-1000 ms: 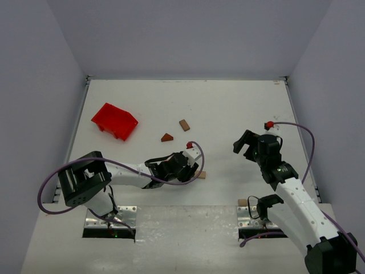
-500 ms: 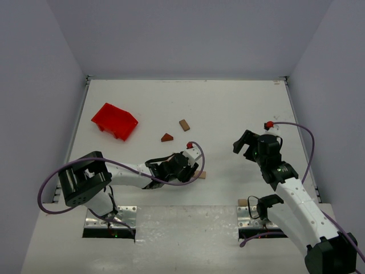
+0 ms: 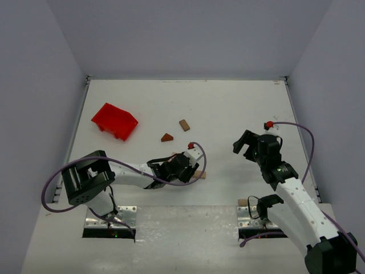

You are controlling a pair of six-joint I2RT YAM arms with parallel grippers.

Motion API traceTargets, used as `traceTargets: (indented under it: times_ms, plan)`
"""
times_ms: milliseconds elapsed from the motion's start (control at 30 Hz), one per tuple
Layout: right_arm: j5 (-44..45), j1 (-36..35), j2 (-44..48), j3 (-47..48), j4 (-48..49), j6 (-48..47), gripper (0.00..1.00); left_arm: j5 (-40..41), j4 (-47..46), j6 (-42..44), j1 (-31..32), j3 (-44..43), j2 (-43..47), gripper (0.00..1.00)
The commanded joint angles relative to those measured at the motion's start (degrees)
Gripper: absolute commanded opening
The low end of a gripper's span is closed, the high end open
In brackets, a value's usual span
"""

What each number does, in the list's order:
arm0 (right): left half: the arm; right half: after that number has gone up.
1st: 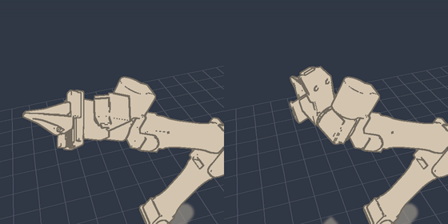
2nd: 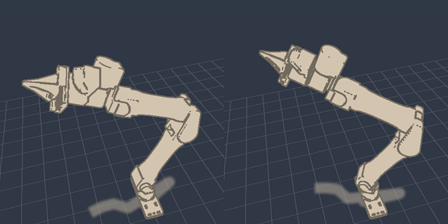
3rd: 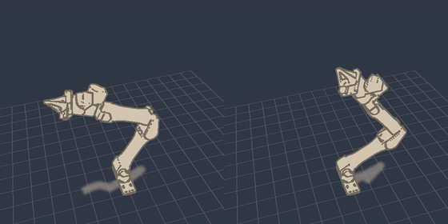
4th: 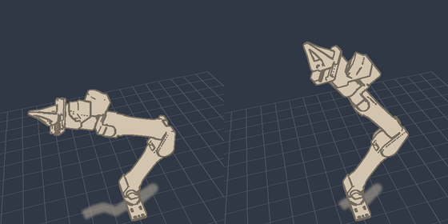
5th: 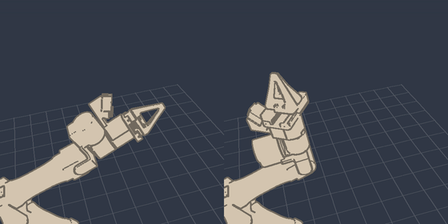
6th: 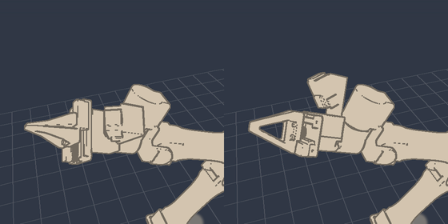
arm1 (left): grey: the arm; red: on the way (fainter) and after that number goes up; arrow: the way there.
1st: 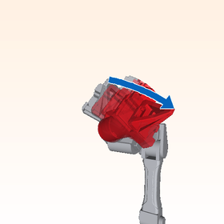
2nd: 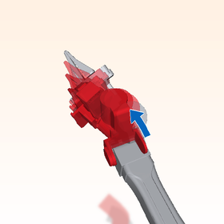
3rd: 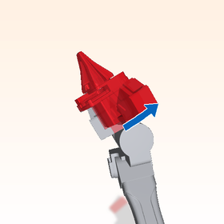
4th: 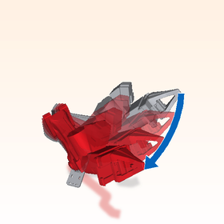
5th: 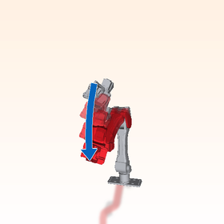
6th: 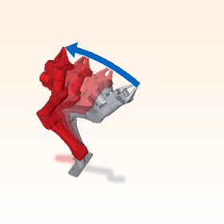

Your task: Build the wood block tower

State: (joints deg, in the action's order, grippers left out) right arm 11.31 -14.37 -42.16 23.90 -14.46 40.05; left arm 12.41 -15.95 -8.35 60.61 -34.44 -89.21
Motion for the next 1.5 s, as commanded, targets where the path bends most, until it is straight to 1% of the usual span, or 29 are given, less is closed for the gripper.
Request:
traceTargets:
  times_ms: [0,333,467,533,567,600,633,900,967,1000,1067,1133,1167,1233,1267,1333,1400,1467]
  plan:
    - [0.1,0.1,-0.2,0.3,1.2,-0.9,0.99,0.2,-3.4,0.7,0.9,-1.9,0.3,0.37]
    - [-0.5,0.1,-0.3,0.3,1.2,-0.9,0.99,0.7,-3.1,0.7,1.0,-2.3,-0.4,0.37]
    - [-0.8,0.1,-0.3,0.3,1.2,-1.0,0.99,1.7,-3.2,0.4,1.1,-2.5,-0.2,0.4]
    - [-0.9,0.1,-0.3,0.4,1.2,-1.1,0.99,2.2,-3.3,0.4,1.1,-2.6,0.0,0.5]
    - [-1.1,0.1,-0.3,0.4,1.2,-1.2,0.99,2.4,-3.4,0.2,1.1,-2.5,0.2,0.58]
    - [-1.3,0.1,-0.3,0.5,1.2,-1.3,0.99,2.4,-3.5,0.1,1.1,-2.5,0.6,0.74]
    - [-1.5,0.1,-0.3,0.6,1.2,-1.4,0.99,2.3,-3.7,0.1,1.2,-2.6,0.8,1.0]
    - [-4.0,0.2,0.9,2.5,-1.6,-2.4,0.99,1.7,-3.6,3.9,1.6,-6.2,7.1,1.0]
    - [-3.8,0.2,1.5,3.9,-3.5,-2.4,0.99,3.3,-4.5,5.0,1.6,-7.6,8.6,1.0]
    - [-3.6,0.1,1.6,4.6,-4.8,-2.1,0.99,5.1,-4.4,5.3,1.6,-8.5,9.0,1.0]
    - [-2.5,0.1,1.2,6.4,-12.2,-0.3,0.99,10.5,-4.1,7.3,1.4,-11.7,8.9,1.0]
    - [-1.9,0.1,0.4,8.3,-17.8,1.1,0.99,11.7,-5.1,8.4,0.8,-13.6,8.7,1.0]
    - [-2.0,0.1,0.3,8.7,-22.2,2.4,0.99,11.8,-5.7,9.8,0.1,-14.2,8.5,1.0]
    - [-3.4,0.1,0.8,8.5,-27.2,3.6,0.99,11.4,-6.7,8.9,-2.6,-15.1,8.7,1.0]
    - [-4.6,0.1,1.2,8.1,-28.0,3.1,0.99,11.0,-6.7,6.9,-3.9,-15.6,8.7,1.0]
    - [-12.1,0.1,1.8,6.2,-28.7,0.9,0.99,9.2,-4.6,3.8,-7.7,-16.9,8.9,1.0]
    - [-17.5,-0.9,0.8,4.8,-30.9,-0.9,0.99,7.5,-3.7,0.7,-13.1,-17.7,9.7,1.0]
    - [-16.5,-2.9,-0.9,4.0,-33.0,-0.8,0.99,9.0,-4.3,-0.4,-16.0,-17.5,11.0,1.0]
